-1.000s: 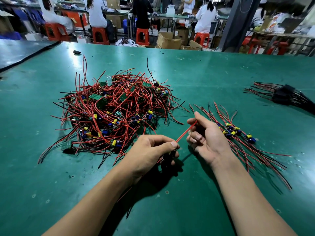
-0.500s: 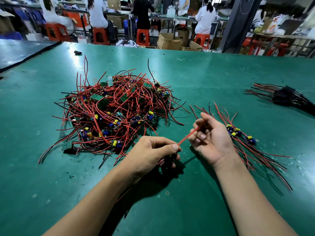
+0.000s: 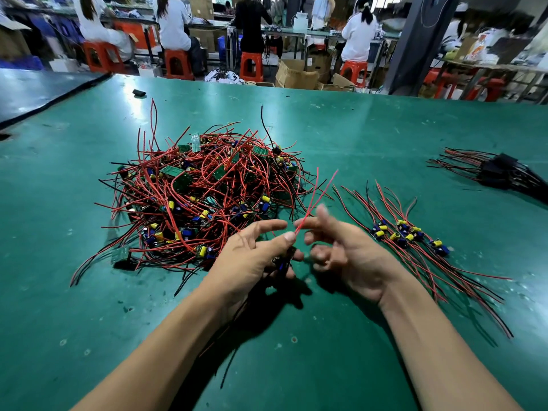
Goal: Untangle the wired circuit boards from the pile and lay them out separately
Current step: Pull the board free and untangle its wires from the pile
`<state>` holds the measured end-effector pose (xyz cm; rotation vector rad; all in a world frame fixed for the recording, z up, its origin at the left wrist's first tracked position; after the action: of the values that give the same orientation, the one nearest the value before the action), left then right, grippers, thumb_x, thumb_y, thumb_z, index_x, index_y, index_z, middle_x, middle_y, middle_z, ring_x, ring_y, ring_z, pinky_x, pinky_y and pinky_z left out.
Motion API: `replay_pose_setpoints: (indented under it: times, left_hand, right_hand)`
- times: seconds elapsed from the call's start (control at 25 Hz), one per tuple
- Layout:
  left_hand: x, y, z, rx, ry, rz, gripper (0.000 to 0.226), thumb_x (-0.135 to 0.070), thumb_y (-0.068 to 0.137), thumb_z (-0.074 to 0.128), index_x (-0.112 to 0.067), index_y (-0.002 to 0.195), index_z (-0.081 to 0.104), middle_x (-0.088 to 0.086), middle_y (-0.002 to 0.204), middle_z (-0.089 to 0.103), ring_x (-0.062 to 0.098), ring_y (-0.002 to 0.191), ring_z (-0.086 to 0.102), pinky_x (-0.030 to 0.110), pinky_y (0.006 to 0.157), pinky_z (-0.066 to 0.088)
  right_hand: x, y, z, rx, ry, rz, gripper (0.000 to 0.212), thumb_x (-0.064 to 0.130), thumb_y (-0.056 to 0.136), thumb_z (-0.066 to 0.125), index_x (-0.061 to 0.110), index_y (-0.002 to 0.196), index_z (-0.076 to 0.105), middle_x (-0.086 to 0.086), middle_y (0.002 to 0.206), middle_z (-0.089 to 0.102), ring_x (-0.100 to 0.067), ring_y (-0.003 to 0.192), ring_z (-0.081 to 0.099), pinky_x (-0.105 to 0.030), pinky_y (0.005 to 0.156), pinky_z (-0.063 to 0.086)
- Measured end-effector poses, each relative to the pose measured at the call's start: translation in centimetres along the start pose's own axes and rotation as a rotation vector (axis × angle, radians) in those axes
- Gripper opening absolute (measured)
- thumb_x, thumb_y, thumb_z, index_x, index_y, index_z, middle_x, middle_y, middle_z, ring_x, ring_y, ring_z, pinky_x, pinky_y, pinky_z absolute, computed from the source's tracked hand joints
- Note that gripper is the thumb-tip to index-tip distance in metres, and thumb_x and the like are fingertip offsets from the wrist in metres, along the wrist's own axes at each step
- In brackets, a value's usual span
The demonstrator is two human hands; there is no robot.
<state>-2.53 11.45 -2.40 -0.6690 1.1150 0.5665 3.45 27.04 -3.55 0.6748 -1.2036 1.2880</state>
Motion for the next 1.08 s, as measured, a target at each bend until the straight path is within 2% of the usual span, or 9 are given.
replay_pose_setpoints:
  times: [0.12,0.24,0.36,0.48,0.56,0.68,0.88,1.0,1.08]
  left_hand:
    - [-0.3,0.3,-0.1,0.013,-0.111,-0.033,0.048,-0.02,0.08,0.071,-0.012,0.125,0.057,0.016,0.084,0.071,0.017,0.049,0.063,0.02,0.044,0.051]
    - [-0.2,0.4,-0.2,0.021,-0.077,-0.052,0.057,-0.027,0.074,0.071,-0.012,0.128,0.056,0.011,0.078,0.071,0.016,0.045,0.061,0.019,0.041,0.046]
    - [-0.1,0.3,-0.3,0.072,-0.125,-0.103,0.058,-0.038,0.077,0.068,-0.011,0.128,0.06,0.008,0.085,0.073,0.018,0.056,0.066,0.022,0.049,0.051]
    - [-0.2,0.2,-0.3,0.151,-0.23,-0.179,0.056,-0.053,0.086,0.055,-0.012,0.123,0.064,0.005,0.086,0.074,0.017,0.065,0.071,0.025,0.057,0.057]
    - [-0.2,0.2,-0.3,0.129,-0.255,-0.172,0.051,-0.05,0.089,0.053,-0.008,0.115,0.067,0.006,0.091,0.076,0.018,0.066,0.072,0.027,0.06,0.059]
    - [-0.1,0.0,-0.1,0.058,-0.161,-0.062,0.037,-0.033,0.081,0.064,-0.011,0.11,0.069,0.009,0.101,0.076,0.02,0.075,0.074,0.03,0.069,0.055]
    - [-0.4,-0.4,0.7,-0.019,-0.107,0.085,0.039,-0.035,0.076,0.068,-0.016,0.109,0.073,0.004,0.104,0.076,0.016,0.083,0.073,0.023,0.065,0.055]
    - [-0.6,-0.3,0.2,-0.069,-0.154,0.082,0.027,-0.037,0.079,0.067,-0.016,0.09,0.078,0.006,0.094,0.076,0.015,0.076,0.071,0.026,0.066,0.053]
    - [-0.8,-0.2,0.0,-0.053,-0.207,0.069,0.026,-0.034,0.081,0.065,-0.015,0.094,0.076,0.011,0.098,0.074,0.019,0.081,0.07,0.028,0.069,0.051]
  right_hand:
    - [-0.9,-0.3,2.1,0.221,-0.008,-0.003,0.029,0.031,0.075,0.085,0.017,0.099,0.079,-0.006,0.09,0.073,-0.014,0.074,0.067,-0.025,0.066,0.058]
    - [-0.9,-0.5,2.1,0.208,-0.068,-0.019,0.026,0.025,0.075,0.083,0.016,0.098,0.078,-0.015,0.103,0.072,-0.032,0.092,0.06,-0.033,0.078,0.051]
    - [-0.7,-0.5,1.8,0.161,-0.033,-0.05,0.038,0.033,0.062,0.094,0.015,0.093,0.078,-0.015,0.097,0.068,-0.027,0.08,0.053,-0.04,0.078,0.039]
    - [0.1,-0.5,1.8,0.104,0.121,-0.124,0.026,0.031,0.069,0.089,0.015,0.086,0.078,-0.006,0.083,0.07,-0.012,0.065,0.06,-0.026,0.067,0.049]
    - [0.9,-0.5,1.4,0.009,0.291,-0.191,0.016,0.029,0.072,0.08,0.017,0.082,0.075,-0.002,0.077,0.065,-0.008,0.056,0.056,-0.02,0.057,0.051]
    - [1.8,-0.4,0.6,-0.066,0.487,-0.302,0.016,0.023,0.073,0.074,0.017,0.088,0.074,0.001,0.077,0.069,-0.009,0.056,0.059,-0.022,0.056,0.053]
    - [1.6,-0.8,1.9,-0.017,0.121,-0.423,0.024,0.017,0.064,0.09,0.022,0.084,0.078,0.001,0.081,0.071,-0.01,0.062,0.062,-0.02,0.06,0.053]
    - [1.2,-1.1,2.2,0.096,-0.033,-0.385,0.03,0.012,0.069,0.086,0.024,0.095,0.078,0.001,0.092,0.074,-0.01,0.069,0.064,-0.018,0.064,0.05]
    - [1.3,-1.3,1.9,0.163,-0.081,-0.328,0.032,0.009,0.075,0.079,0.023,0.103,0.078,0.0,0.1,0.075,-0.009,0.073,0.064,-0.018,0.068,0.049]
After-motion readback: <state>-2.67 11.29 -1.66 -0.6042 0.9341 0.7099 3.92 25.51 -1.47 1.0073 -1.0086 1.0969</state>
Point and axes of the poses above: each hand's wrist, its own y-axis towards the middle knuckle, its own z-axis out of the palm, x = y × z, the point moved 3 cm from there along y, towards the middle knuckle
